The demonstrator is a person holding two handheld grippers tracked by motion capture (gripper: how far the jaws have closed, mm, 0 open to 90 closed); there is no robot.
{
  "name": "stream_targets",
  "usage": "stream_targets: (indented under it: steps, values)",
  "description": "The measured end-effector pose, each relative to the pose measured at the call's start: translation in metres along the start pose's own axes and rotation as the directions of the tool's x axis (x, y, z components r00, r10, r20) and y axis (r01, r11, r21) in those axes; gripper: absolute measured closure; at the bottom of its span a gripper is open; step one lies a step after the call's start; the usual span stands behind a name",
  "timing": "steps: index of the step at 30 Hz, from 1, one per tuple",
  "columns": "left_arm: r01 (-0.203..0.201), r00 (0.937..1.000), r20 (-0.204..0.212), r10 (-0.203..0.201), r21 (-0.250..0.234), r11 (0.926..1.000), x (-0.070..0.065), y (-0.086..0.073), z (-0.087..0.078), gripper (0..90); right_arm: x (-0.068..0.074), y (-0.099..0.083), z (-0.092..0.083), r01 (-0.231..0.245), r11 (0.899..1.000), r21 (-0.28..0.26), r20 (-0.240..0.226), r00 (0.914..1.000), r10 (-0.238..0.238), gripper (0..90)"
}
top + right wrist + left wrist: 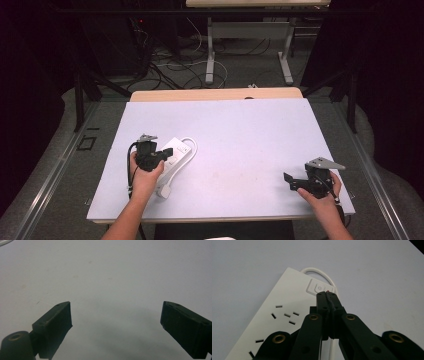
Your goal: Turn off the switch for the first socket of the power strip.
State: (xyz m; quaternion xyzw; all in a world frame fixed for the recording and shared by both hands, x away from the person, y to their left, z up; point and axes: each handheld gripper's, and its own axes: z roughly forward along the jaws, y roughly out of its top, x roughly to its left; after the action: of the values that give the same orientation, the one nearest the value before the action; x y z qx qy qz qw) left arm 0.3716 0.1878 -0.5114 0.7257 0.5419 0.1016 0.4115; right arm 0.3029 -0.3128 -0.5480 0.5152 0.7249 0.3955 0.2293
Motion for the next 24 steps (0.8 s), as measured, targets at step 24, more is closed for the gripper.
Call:
stream_targets:
  steps: [24]
  values:
    - [0.020, 0.9996, -0.021, -0.018, 0.104, 0.9943, 0.0036, -0.0076, 0.0043, 90.0, 0.0015, 0.0001, 0.0006, 0.000, 1.000, 0.006, -0.007, 1.0000, 0.000, 10.4]
